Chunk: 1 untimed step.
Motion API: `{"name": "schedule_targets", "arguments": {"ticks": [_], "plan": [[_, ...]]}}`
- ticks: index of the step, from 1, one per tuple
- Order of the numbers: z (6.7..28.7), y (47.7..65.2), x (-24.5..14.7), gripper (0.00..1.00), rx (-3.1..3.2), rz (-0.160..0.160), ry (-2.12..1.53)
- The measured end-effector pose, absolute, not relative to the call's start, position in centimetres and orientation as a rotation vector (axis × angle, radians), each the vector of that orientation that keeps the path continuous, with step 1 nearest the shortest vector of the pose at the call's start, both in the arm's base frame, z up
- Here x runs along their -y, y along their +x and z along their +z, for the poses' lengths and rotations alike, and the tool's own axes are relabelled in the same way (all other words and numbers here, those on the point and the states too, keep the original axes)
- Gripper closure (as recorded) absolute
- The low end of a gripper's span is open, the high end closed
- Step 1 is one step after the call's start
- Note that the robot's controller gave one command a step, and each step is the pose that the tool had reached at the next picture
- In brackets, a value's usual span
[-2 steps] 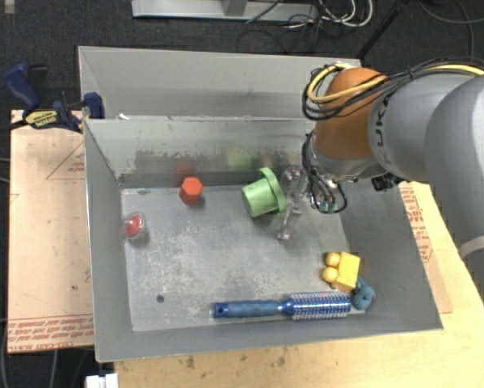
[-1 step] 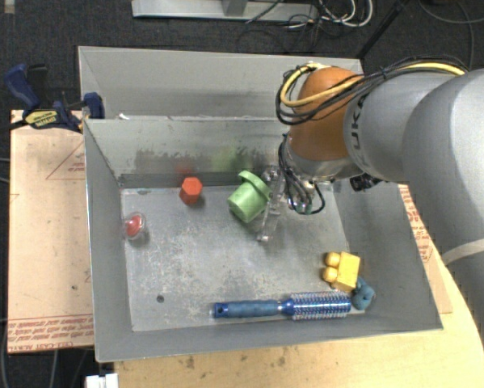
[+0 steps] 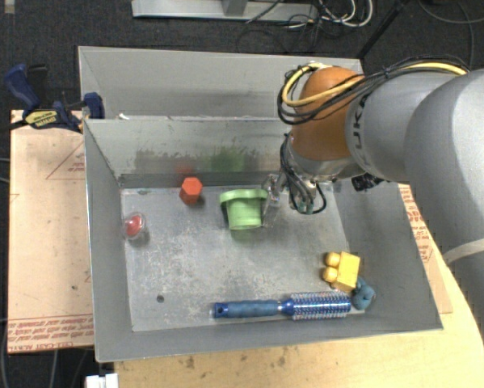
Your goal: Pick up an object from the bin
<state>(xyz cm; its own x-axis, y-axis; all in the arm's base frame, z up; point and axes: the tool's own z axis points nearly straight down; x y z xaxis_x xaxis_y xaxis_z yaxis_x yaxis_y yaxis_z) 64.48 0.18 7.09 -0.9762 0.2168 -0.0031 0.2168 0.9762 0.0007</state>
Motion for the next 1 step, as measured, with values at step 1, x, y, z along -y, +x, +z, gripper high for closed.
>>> {"name": "schedule_targets", "arguments": {"ticks": [1], "plan": [[10.26,65.25,5.99,1.00,-3.134,-0.002,0.088]]}}
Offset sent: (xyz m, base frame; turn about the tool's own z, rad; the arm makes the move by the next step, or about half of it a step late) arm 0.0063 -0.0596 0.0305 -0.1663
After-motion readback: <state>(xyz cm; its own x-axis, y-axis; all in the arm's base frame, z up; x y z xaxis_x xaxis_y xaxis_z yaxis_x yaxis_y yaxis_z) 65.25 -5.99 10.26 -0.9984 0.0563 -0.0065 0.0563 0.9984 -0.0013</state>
